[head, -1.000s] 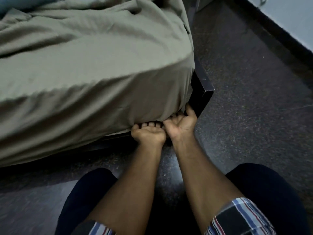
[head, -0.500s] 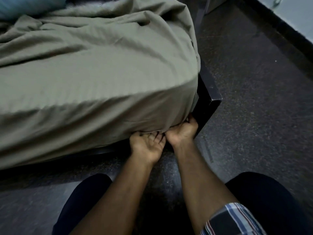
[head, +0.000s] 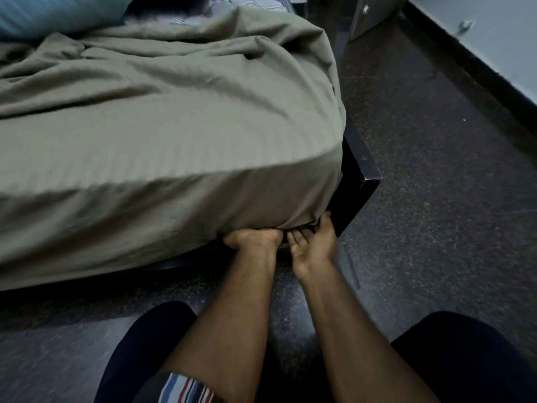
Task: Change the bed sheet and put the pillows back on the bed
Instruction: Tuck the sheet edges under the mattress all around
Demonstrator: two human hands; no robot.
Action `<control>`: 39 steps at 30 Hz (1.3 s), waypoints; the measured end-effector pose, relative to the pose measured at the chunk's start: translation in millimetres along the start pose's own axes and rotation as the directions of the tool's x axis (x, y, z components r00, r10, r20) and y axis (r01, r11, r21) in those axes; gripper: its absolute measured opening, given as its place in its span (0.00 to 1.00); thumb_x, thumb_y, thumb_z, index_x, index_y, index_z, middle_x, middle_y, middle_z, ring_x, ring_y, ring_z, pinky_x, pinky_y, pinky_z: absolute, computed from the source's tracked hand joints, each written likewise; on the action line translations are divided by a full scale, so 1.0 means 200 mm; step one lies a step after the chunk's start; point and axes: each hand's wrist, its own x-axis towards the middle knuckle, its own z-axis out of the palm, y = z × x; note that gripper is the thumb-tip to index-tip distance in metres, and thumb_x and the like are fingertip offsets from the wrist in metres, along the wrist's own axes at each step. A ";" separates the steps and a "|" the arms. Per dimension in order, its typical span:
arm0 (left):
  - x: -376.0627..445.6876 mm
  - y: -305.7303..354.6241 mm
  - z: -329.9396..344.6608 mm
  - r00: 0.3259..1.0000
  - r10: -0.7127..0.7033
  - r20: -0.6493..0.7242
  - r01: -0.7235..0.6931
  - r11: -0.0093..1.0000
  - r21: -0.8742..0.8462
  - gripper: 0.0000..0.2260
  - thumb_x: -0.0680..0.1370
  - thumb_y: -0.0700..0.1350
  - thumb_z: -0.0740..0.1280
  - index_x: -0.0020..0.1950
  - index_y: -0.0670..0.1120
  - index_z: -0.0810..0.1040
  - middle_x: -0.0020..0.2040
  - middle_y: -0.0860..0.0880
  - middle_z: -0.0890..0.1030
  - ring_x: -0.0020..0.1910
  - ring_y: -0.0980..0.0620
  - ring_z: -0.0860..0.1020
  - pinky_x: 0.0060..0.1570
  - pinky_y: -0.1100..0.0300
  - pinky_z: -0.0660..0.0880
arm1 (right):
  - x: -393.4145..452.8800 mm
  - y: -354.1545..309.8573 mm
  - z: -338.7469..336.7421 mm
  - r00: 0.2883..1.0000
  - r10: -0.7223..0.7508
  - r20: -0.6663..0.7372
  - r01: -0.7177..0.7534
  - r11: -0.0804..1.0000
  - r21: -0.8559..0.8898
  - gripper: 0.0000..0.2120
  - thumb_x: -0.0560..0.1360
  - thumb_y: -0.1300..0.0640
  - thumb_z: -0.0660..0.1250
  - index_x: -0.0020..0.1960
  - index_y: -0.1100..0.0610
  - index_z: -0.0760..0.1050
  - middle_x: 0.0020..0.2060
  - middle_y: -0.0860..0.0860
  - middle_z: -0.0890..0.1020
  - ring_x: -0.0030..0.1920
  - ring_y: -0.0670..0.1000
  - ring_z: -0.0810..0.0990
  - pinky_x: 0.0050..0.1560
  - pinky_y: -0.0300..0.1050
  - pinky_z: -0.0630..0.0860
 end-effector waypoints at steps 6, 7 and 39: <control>-0.05 0.06 -0.08 0.989 -0.010 0.149 -0.017 0.985 0.173 0.24 0.82 0.56 0.51 0.65 0.45 0.79 0.66 0.40 0.79 0.66 0.40 0.75 0.69 0.40 0.68 | 0.09 -0.04 0.05 0.979 0.135 0.151 -0.169 0.957 0.236 0.23 0.80 0.45 0.56 0.66 0.59 0.75 0.61 0.60 0.79 0.63 0.60 0.76 0.71 0.60 0.67; -0.07 0.09 -0.11 0.989 -0.051 0.138 0.016 0.971 0.240 0.24 0.82 0.55 0.51 0.67 0.43 0.77 0.66 0.39 0.78 0.67 0.39 0.74 0.69 0.41 0.68 | 0.11 -0.04 0.06 0.977 0.147 0.157 -0.183 0.952 0.244 0.22 0.80 0.47 0.56 0.66 0.59 0.75 0.61 0.61 0.80 0.64 0.60 0.76 0.72 0.60 0.67; -0.04 0.06 -0.23 0.997 0.079 -0.011 -0.035 0.556 0.831 0.06 0.81 0.42 0.66 0.45 0.44 0.79 0.36 0.50 0.84 0.31 0.57 0.82 0.26 0.67 0.75 | 0.05 -0.04 0.03 0.994 -0.095 -0.058 0.091 0.993 -0.073 0.12 0.84 0.54 0.57 0.51 0.54 0.79 0.46 0.52 0.84 0.47 0.52 0.82 0.48 0.45 0.80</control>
